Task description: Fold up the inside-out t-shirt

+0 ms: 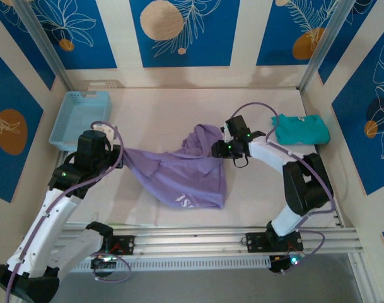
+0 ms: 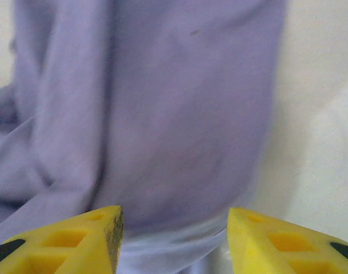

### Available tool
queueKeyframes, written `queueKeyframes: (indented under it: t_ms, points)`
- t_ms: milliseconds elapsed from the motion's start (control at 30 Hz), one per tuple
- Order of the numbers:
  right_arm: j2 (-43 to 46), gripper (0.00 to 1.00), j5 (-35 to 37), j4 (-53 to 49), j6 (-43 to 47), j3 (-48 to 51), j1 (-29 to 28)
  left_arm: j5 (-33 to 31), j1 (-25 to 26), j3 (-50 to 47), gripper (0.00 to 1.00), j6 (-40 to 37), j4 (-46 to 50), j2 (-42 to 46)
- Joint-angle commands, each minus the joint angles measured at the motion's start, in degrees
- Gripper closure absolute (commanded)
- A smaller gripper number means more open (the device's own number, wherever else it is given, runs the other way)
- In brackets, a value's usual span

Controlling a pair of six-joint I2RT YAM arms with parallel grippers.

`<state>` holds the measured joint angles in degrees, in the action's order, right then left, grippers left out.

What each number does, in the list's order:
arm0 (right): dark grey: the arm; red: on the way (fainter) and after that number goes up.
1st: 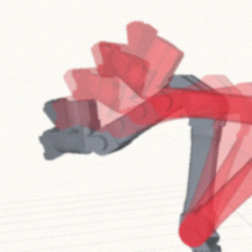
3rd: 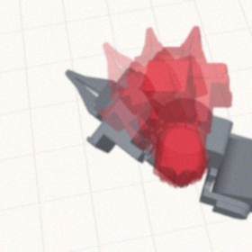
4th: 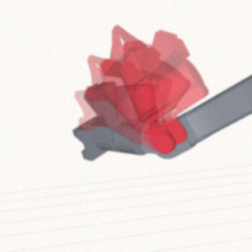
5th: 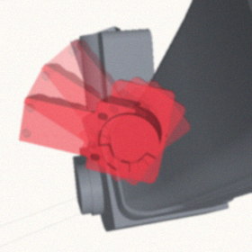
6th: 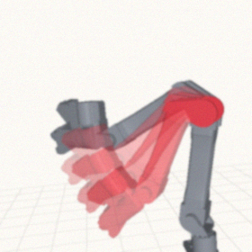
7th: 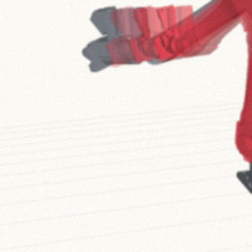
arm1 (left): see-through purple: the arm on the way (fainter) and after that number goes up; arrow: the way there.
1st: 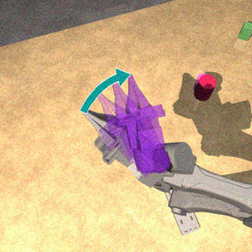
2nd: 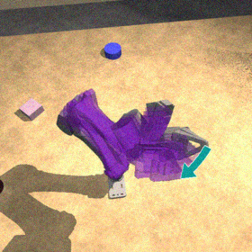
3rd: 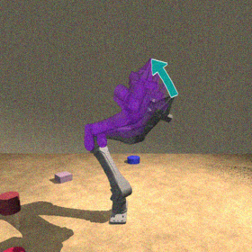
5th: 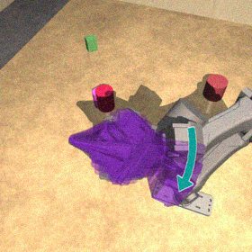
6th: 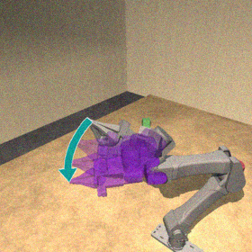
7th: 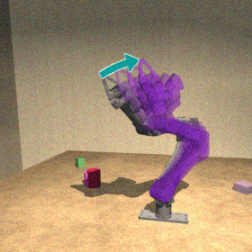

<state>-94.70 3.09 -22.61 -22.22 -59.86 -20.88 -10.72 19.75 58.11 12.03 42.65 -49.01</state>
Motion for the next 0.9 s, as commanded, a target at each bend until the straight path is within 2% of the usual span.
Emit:
queueKeyframes:
  t_ms: [0, 67, 133, 200, 267, 367, 500, 600, 733, 867]
  points:
    - [-3.2, 0.48, -1.0, -1.4, 0.3, -3.0, 2.2, 2.0, -0.6, -0.6, 1.00, 0.8, -1.8, -0.2]
    - [-5.8, 0.50, -3.8, -1.5, -0.5, -4.0, 3.1, 2.5, -0.7, -0.9, 1.00, 0.8, -2.2, -0.4]
    - [-7.5, 0.56, -7.6, -0.5, -1.5, -4.1, 3.7, 2.9, -0.7, -0.9, 1.00, 0.9, -2.5, -0.6]
    - [-8.4, 0.68, -10.7, 0.9, -2.4, -3.8, 4.1, 3.4, -0.6, -0.8, 1.00, 1.0, -2.8, -0.9]
    - [-7.8, 0.85, -12.1, 2.4, -3.2, -3.3, 4.5, 4.2, -0.7, -0.5, 1.00, 1.3, -3.4, -1.3]
    - [-3.6, 0.99, -11.0, 3.3, -3.7, -2.5, 5.2, 5.3, -0.8, 0.6, 1.00, 1.8, -4.4, -2.6]
    - [7.0, 1.00, -8.5, 2.1, -3.5, -2.1, 7.8, 6.7, -0.8, 3.7, 1.00, 2.6, -5.9, -5.0]
    - [16.5, 1.00, -7.1, -1.1, -2.8, -4.1, 10.2, 9.3, -1.1, 10.3, 1.00, 2.8, -7.3, -8.5]
    - [27.2, 1.00, -5.8, -5.8, -1.7, -9.9, 12.5, 12.6, -2.6, 25.9, 1.00, 2.9, -6.7, -14.5]
    - [34.8, 1.00, -4.4, -8.3, -1.4, -15.7, 12.4, 13.5, -7.2, 39.3, 1.00, 3.9, -5.1, -18.1]
